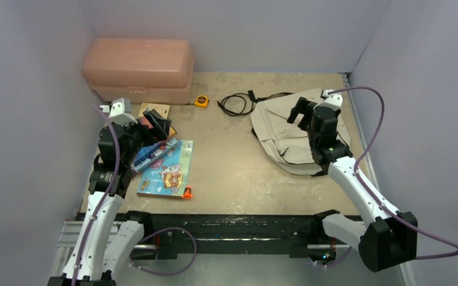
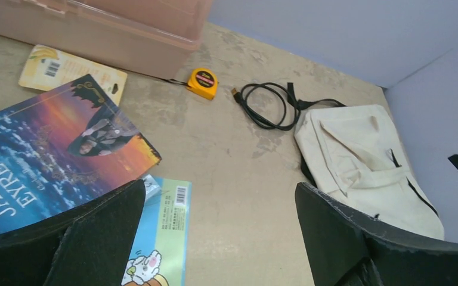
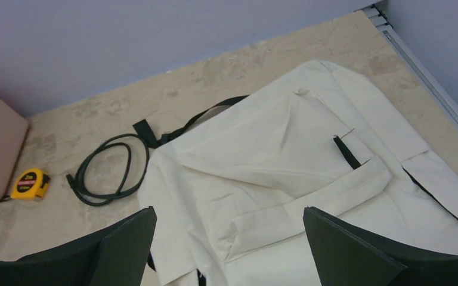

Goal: Pack the student bag
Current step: Unzip the student bag at the center of the board.

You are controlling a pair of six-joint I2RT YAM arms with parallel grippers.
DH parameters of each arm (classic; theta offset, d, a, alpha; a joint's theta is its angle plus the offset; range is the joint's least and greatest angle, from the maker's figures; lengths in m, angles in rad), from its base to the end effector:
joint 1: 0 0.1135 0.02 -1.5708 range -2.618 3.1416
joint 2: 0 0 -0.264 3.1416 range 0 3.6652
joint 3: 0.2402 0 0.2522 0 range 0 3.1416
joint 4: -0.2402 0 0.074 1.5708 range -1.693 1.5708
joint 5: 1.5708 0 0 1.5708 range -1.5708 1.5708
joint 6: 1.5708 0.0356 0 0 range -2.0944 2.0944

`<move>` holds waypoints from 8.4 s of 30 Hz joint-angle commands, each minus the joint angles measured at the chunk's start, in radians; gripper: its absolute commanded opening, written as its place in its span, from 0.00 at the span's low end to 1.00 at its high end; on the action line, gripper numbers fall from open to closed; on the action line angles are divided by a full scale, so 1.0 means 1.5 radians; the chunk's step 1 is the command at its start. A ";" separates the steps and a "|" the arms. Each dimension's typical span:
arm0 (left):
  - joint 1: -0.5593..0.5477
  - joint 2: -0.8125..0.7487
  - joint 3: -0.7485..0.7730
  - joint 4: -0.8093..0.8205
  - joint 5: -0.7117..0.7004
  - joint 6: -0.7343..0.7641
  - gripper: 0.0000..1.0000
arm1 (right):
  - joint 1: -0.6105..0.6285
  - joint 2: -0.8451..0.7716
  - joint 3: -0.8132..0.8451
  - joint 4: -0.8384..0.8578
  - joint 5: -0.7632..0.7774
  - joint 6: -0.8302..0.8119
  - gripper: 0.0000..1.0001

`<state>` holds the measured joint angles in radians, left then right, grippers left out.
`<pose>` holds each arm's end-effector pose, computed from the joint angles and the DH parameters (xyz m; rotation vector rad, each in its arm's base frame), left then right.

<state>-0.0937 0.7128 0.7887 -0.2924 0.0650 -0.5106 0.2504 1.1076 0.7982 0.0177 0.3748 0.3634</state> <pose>0.1660 -0.0179 0.3410 -0.3288 1.7836 -0.4900 0.2515 0.0509 0.3014 0.3600 1.8070 0.0802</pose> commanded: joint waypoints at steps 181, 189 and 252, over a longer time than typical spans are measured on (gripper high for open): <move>-0.295 0.775 0.190 0.091 0.435 -0.412 0.56 | 0.374 0.128 0.036 -0.129 -0.076 0.386 0.00; -0.295 0.808 0.212 0.070 0.427 -0.383 0.24 | 0.375 0.112 0.042 -0.119 -0.105 0.372 0.00; -0.417 0.284 0.074 0.009 0.116 -0.064 0.87 | 0.376 -0.299 -0.153 -0.118 -0.103 0.137 0.00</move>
<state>-0.6060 1.1976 0.9554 -0.4038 0.3763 -0.6640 0.8135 0.6758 0.5613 -0.2592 0.2581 0.5995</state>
